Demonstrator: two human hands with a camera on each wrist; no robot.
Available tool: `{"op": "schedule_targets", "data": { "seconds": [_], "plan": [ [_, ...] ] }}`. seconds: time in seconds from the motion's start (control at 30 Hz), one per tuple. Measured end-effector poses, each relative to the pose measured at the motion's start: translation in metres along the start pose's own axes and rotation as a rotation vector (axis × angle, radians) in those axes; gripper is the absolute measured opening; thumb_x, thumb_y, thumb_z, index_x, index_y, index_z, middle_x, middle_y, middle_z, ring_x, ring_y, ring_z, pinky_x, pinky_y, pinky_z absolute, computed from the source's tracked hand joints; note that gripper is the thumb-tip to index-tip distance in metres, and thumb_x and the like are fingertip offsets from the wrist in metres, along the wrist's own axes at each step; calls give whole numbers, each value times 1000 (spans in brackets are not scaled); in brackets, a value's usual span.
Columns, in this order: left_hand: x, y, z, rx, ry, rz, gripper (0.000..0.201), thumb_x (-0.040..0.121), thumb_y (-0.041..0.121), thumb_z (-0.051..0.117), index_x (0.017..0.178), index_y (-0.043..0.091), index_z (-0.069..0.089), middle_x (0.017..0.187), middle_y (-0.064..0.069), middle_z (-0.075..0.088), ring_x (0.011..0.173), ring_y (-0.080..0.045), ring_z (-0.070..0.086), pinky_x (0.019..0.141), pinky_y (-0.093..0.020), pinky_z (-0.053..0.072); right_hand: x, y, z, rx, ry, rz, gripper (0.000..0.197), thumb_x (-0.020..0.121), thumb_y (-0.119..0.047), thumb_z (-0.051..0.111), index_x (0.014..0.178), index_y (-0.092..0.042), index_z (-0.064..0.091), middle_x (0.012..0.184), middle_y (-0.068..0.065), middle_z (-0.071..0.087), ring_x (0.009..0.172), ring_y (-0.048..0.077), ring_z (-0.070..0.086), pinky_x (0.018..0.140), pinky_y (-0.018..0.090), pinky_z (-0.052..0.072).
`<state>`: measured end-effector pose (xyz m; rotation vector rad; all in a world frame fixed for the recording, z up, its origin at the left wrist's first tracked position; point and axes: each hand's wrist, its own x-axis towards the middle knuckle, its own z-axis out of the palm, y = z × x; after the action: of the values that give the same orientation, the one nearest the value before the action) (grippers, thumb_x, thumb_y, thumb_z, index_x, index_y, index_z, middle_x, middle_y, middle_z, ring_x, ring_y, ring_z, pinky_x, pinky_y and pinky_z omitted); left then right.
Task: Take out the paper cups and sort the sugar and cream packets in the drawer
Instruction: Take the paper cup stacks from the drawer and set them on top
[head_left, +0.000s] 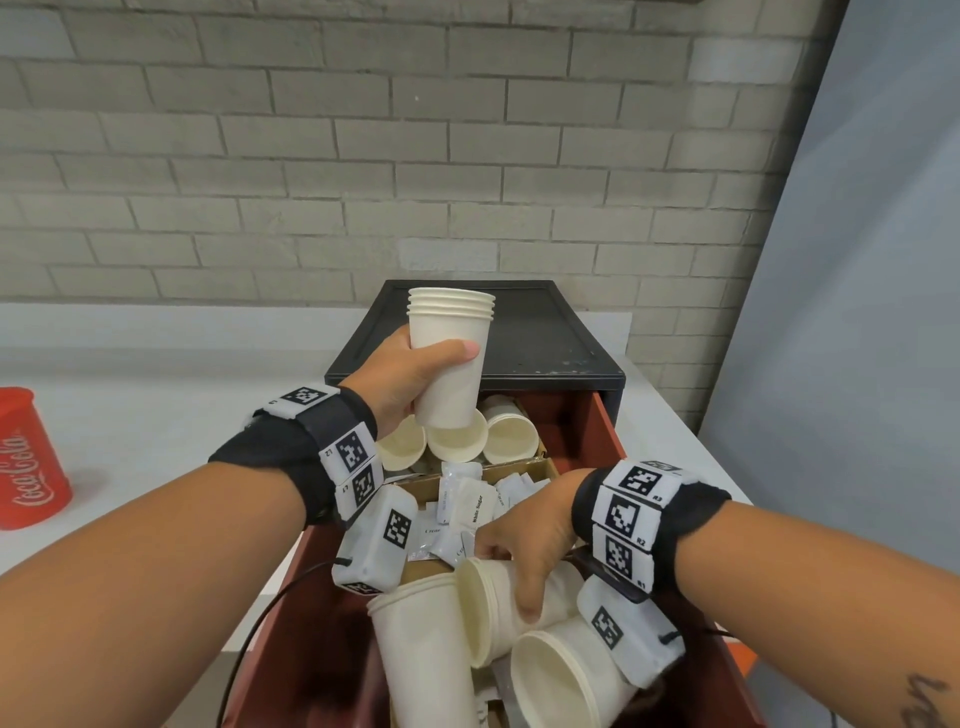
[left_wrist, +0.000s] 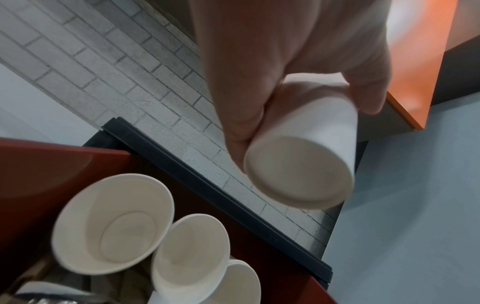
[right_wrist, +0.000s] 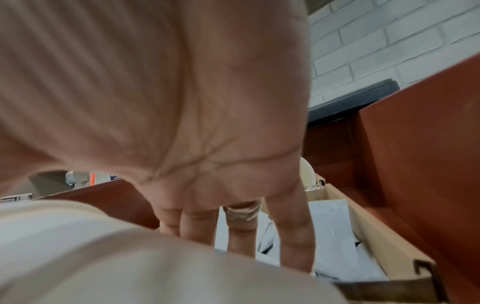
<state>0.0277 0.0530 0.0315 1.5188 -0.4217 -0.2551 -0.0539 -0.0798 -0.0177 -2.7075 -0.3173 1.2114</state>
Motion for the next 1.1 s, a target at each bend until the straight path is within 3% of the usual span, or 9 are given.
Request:
{"op": "schedule_targets", "data": {
  "seconds": [0.07,0.23,0.3,0.4,0.5,0.63,0.77,0.93,1.1],
  "plan": [
    [0,0,0,-1,0,-6,52,83,20,66,130,11,46,108,-11,61,94,-24,61,70,-35,53,1,1,0,-3,-27,-13,60,81,-10,70,133,-11,40,116,5,50,103,20,49,91,34,46],
    [2,1,-1,-2,-12,12,52,74,21,72,122,16,50,104,-9,62,94,-24,61,69,-35,55,2,5,-3,1,-70,-41,37,81,-5,68,113,-12,51,110,8,55,102,22,52,92,37,47],
    [5,3,-4,-4,7,23,47,72,19,72,115,20,52,104,-8,62,95,-24,61,75,-39,55,-4,9,-12,18,-25,-63,39,81,-5,68,115,-10,50,110,7,55,103,22,53,90,37,48],
    [14,9,-13,0,57,45,43,72,15,74,110,22,55,105,-7,64,98,-25,61,83,-42,52,-17,20,-34,187,127,-121,57,79,-3,69,129,-7,43,111,6,55,110,24,53,89,35,50],
    [30,16,-23,3,109,61,39,67,13,75,101,24,58,100,-4,65,94,-22,62,81,-39,52,-28,37,-56,409,397,-199,64,74,-4,71,130,-12,41,119,11,56,114,26,53,96,41,48],
    [57,24,-35,39,166,90,30,77,7,72,101,20,59,100,-8,65,93,-25,63,76,-35,53,-29,55,-86,838,663,-317,59,79,4,65,128,-18,41,119,10,56,112,27,54,94,43,48],
    [84,32,-42,62,201,80,50,55,18,79,101,17,61,100,-9,67,93,-27,64,78,-40,54,-21,61,-122,1152,899,-389,31,84,4,62,108,-15,55,103,9,63,93,23,61,85,43,50],
    [124,28,-51,87,261,66,66,32,28,80,95,18,64,99,-10,68,93,-29,65,82,-44,54,-3,73,-163,1287,1060,-318,45,82,0,65,124,-8,51,117,16,61,104,31,59,90,52,49],
    [160,12,-67,106,313,16,83,23,28,79,103,11,65,103,-15,70,96,-32,67,86,-51,54,24,93,-194,1274,1097,-191,40,76,3,67,110,-14,56,109,15,63,100,33,60,90,58,48]
  ]
}}
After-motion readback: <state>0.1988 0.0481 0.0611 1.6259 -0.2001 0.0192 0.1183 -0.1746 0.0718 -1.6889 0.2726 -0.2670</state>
